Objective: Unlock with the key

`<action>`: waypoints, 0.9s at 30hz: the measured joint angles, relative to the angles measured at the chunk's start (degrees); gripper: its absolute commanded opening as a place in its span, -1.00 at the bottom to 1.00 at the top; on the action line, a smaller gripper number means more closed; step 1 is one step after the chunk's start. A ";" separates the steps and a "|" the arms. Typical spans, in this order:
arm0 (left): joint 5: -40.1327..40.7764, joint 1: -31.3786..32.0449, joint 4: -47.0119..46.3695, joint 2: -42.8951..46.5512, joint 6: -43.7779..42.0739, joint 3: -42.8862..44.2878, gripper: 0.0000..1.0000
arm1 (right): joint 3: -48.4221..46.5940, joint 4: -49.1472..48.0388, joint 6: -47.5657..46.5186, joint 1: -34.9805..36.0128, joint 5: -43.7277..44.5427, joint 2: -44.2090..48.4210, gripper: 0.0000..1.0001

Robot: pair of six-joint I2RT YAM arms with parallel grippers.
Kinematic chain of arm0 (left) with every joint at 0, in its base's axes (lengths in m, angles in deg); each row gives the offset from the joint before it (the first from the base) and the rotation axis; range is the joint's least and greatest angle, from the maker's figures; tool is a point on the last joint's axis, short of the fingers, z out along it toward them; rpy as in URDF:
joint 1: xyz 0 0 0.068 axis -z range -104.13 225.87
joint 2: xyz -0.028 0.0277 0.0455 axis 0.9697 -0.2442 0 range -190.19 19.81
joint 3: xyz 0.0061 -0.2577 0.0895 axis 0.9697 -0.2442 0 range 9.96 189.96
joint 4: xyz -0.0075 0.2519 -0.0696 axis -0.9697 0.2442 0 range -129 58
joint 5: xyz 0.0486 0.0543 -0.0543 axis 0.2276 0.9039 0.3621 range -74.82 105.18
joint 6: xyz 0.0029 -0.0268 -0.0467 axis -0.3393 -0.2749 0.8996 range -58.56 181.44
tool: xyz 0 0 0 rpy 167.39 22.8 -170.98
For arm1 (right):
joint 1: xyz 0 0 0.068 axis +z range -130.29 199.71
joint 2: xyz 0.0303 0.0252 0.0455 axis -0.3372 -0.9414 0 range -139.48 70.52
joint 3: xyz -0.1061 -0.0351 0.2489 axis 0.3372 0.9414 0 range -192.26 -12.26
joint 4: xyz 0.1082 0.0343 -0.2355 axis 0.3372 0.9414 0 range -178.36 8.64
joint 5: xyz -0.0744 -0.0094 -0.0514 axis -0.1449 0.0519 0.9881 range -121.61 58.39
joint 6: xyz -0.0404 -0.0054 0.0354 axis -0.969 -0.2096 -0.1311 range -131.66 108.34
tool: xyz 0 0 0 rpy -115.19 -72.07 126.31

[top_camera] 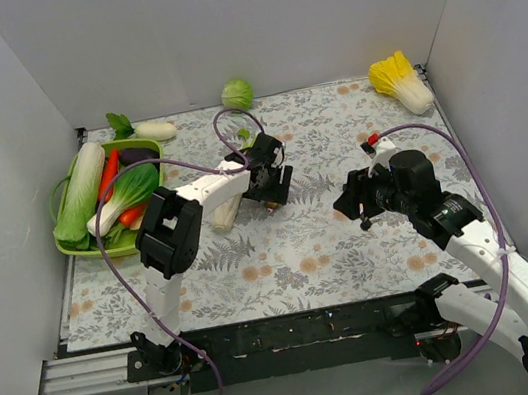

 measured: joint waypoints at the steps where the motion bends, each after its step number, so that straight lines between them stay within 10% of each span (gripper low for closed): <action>1: 0.09 0.00 -0.11 0.00 -0.09 0.00 0.52 | 0.00 0.00 0.00 0.00 0.00 0.00 0.27; 8: 0.13 0.00 -0.55 0.09 -0.24 0.00 0.96 | 0.00 0.28 0.00 0.00 0.00 0.00 0.29; 20: -10.32 -1.09 -12.94 20.28 -0.17 -11.26 0.96 | -1.16 2.47 -0.04 0.00 1.66 -1.07 0.28; 27: -28.48 -12.52 -27.87 35.17 8.68 -24.79 0.96 | -2.64 4.63 -0.28 -0.07 7.17 -9.09 0.23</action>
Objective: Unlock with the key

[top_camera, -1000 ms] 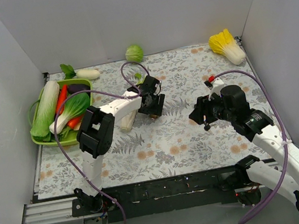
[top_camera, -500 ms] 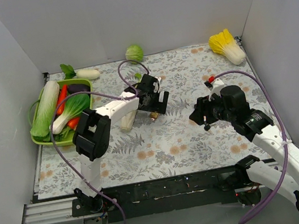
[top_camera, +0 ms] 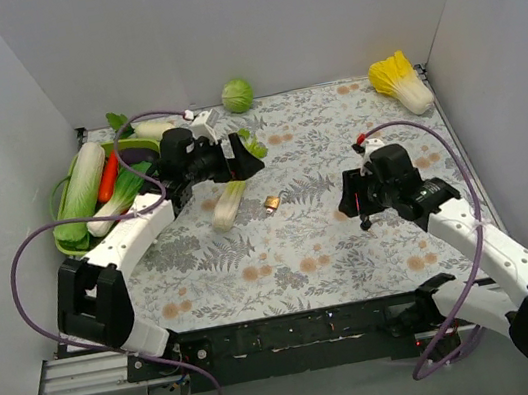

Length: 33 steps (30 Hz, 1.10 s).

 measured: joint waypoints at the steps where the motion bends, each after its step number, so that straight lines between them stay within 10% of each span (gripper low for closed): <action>1: -1.46 -1.77 -1.38 0.46 1.03 -1.90 0.96 | 0.00 0.26 -0.02 -0.11 0.74 -1.49 0.23; 33: -8.24 -4.22 -3.26 1.22 3.76 -5.01 0.96 | 4.94 -8.11 -0.52 -5.55 10.36 -23.32 -0.29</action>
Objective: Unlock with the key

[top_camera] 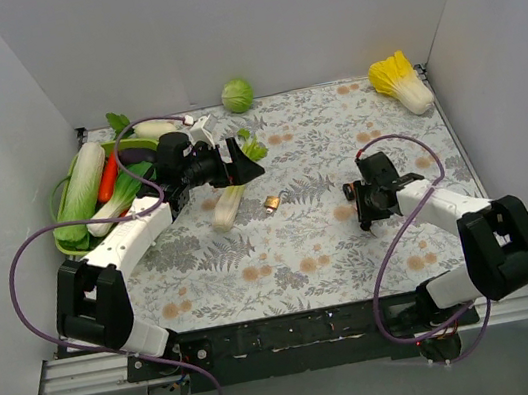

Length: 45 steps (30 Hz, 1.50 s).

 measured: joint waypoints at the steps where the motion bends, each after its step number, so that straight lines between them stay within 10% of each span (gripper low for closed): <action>1: 0.00 0.00 0.00 0.00 0.00 0.00 0.96 | 0.00 -0.20 0.11 0.00 0.00 -0.28 -0.32; 14: 0.04 0.00 0.04 0.00 -0.24 0.00 0.96 | 0.00 -0.81 1.01 0.00 -0.04 -0.20 -0.97; 28: -4.70 0.00 -3.39 0.02 -0.26 -0.79 0.96 | -0.13 1.25 0.22 0.00 -4.26 9.20 -0.97; 45: -23.63 5.92 -14.36 0.00 1.64 -3.74 0.97 | -3.63 -3.67 -1.42 1.36 -30.25 20.31 -0.97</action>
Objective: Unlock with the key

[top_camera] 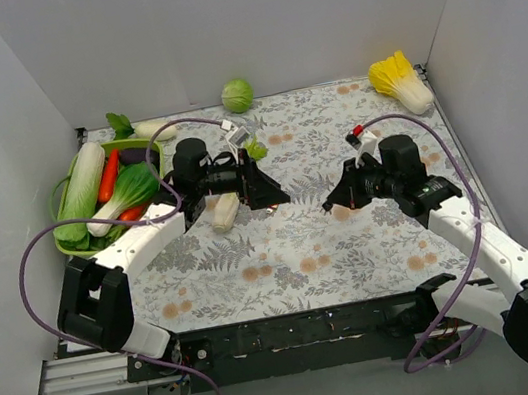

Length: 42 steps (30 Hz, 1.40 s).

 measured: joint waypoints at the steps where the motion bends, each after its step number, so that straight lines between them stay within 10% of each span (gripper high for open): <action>1: -0.50 1.01 0.00 0.00 -0.48 0.00 0.96 | -0.37 -0.33 0.48 0.07 -1.68 0.17 -0.97; 23: 3.06 11.89 3.45 -0.87 -7.91 -0.24 0.51 | -3.65 -9.11 10.05 0.22 -19.45 2.75 -0.97; 42: 4.13 13.27 3.54 -1.84 -7.87 -0.24 -0.61 | -3.58 -10.58 11.28 0.22 -20.15 2.75 -0.97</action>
